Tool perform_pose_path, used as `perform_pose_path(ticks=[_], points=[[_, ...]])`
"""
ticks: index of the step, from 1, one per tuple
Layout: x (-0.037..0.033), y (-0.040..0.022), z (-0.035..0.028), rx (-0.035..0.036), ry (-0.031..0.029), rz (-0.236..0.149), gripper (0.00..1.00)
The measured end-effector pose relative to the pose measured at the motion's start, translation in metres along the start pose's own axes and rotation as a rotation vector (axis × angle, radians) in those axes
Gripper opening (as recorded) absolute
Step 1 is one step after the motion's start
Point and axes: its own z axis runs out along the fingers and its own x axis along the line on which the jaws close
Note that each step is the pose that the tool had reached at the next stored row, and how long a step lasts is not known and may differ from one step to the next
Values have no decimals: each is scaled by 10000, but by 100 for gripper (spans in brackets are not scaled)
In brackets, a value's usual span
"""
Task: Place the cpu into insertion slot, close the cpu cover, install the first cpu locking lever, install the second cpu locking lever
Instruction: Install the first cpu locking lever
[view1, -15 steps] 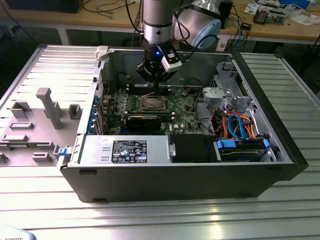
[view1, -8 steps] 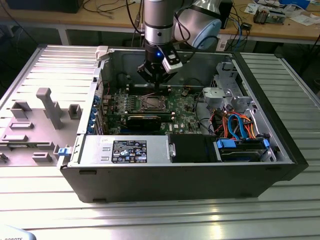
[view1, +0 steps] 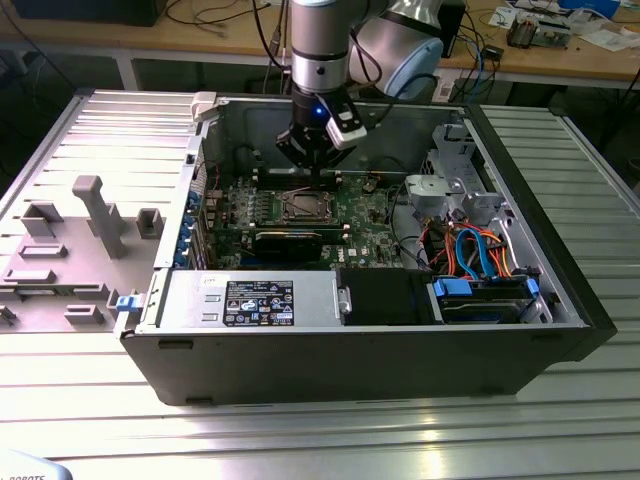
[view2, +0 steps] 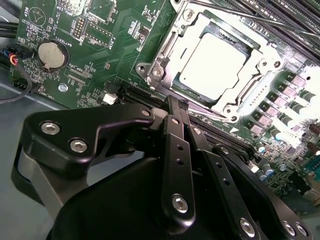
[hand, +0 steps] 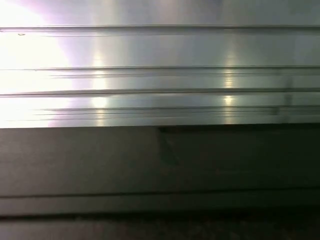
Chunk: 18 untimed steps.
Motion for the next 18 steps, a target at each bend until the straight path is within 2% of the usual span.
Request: perform_pose_path(ticks=[11, 14, 17, 18], points=[[-20, 3, 33, -5, -2, 8, 11], [-20, 2, 34, -47, -2, 11, 11], [-21, -5, 35, -144, -1, 35, 11], [-21, -6, 35, -150, 0, 44, 11]])
